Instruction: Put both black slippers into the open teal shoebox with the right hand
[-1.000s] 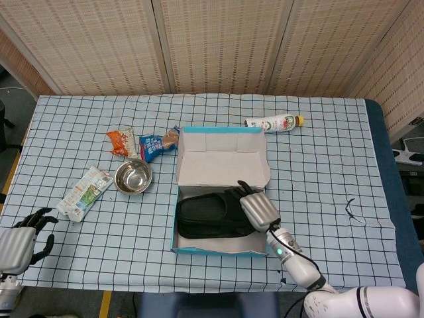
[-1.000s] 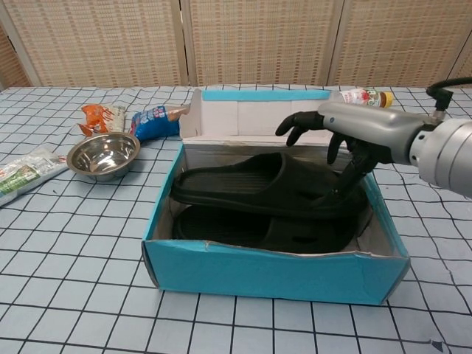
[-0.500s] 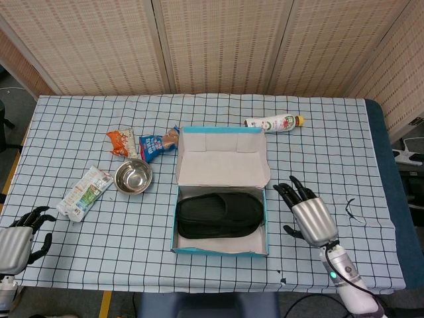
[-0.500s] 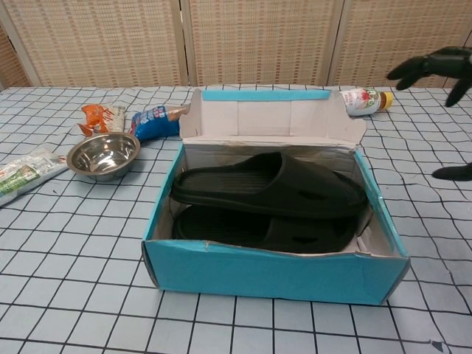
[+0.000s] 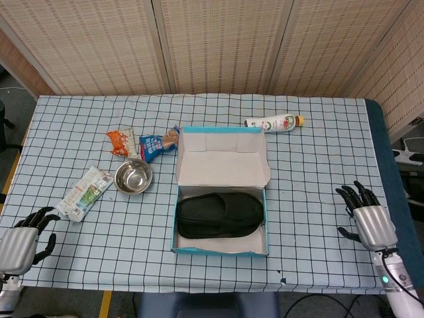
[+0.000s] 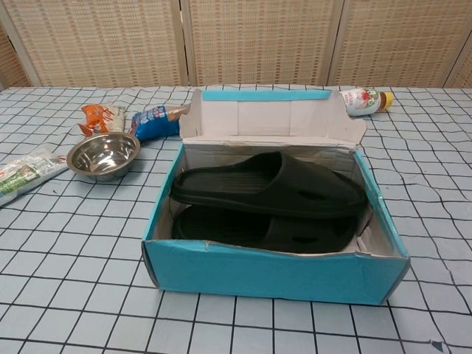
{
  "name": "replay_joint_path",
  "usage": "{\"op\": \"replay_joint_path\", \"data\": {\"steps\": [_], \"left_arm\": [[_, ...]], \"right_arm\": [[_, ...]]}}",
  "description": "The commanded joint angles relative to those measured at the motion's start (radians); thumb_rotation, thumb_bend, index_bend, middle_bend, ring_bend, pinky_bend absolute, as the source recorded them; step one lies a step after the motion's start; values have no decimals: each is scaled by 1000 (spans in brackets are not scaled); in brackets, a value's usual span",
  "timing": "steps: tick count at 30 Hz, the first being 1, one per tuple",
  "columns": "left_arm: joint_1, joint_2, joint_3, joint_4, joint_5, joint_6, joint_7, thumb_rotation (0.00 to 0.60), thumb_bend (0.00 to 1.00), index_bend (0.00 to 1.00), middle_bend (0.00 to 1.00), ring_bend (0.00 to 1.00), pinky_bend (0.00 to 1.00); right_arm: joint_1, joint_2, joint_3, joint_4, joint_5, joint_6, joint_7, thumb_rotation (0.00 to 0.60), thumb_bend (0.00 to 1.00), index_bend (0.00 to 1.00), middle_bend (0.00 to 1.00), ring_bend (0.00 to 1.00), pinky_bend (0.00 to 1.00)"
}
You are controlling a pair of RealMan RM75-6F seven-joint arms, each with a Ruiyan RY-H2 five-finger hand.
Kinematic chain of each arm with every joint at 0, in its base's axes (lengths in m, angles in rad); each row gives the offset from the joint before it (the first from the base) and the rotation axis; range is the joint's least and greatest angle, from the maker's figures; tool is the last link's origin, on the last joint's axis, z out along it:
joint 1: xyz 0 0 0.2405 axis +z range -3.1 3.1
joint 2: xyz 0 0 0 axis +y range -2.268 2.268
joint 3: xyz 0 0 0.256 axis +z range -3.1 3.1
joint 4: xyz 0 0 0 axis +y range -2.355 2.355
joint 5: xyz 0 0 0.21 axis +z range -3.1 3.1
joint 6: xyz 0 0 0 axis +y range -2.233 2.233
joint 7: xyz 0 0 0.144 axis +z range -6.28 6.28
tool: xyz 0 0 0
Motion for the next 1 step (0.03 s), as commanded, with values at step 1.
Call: {"op": "replay_joint_path", "data": {"steps": [1], "left_arm": [[0, 2, -3, 1, -8, -3, -11, 600, 508, 311, 178, 247, 425]], "right_arm": [[-15, -1, 6, -15, -21, -11, -2, 600, 29, 163, 129, 0, 151]]}}
